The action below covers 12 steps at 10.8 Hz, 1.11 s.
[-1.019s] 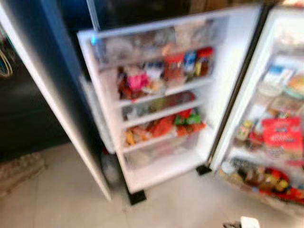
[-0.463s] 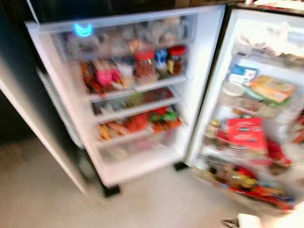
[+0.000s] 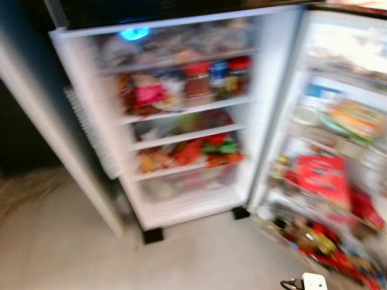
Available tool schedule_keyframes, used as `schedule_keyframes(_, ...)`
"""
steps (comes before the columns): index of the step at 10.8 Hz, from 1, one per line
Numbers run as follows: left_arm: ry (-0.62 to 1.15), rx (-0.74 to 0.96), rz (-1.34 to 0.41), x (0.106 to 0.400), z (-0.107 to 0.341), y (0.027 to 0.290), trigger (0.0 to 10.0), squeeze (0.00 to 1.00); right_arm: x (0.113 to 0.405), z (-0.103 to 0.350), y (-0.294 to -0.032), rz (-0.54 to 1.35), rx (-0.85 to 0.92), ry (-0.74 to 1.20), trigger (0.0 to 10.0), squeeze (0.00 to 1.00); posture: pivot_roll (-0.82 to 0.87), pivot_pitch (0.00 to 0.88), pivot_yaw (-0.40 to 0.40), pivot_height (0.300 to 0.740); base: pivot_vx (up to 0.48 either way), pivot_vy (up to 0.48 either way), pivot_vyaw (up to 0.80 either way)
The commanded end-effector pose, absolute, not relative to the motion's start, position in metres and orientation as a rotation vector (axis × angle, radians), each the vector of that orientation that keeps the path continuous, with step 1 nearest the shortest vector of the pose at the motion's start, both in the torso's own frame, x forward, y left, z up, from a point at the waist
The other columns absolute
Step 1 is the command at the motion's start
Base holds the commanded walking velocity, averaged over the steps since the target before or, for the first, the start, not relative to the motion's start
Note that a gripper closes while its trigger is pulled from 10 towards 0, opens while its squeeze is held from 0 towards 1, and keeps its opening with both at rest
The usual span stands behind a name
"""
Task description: Restocking fridge
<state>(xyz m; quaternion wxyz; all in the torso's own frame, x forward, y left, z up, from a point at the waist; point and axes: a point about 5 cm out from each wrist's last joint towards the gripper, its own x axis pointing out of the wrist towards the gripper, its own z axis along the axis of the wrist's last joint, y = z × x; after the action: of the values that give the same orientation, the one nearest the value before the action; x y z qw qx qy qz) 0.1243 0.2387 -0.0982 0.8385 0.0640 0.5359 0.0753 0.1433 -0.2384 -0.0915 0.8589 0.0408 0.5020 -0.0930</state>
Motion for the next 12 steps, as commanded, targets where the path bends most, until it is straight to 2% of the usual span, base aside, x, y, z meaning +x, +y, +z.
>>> schedule_keyframes(1,1.149,0.134,0.166,0.1188,-0.0994,0.2408,10.0,0.00,0.1449,-0.0913,-0.2362,-0.179,0.080,1.048,10.0,0.00,0.03,0.000,0.020,0.740,0.319,0.000,0.80)
schedule_keyframes(9,1.146,0.129,0.165,0.1189,-0.0992,0.2413,10.0,0.00,0.1430,-0.0924,-0.2346,-0.112,0.008,1.077,10.0,0.00,0.03,0.001,0.024,0.740,0.337,0.000,0.00)
schedule_keyframes(11,1.144,0.129,0.163,0.1190,-0.0991,0.2414,10.0,0.00,0.1431,-0.0925,-0.2344,-0.084,-0.022,1.088,10.0,0.00,0.03,0.003,0.026,0.740,0.343,0.000,0.80)
schedule_keyframes(12,1.144,0.128,0.163,0.1190,-0.0991,0.2414,10.0,0.00,0.1427,-0.0926,-0.2344,-0.093,-0.011,1.087,10.0,0.00,0.03,0.003,0.026,0.740,0.345,0.000,0.00)
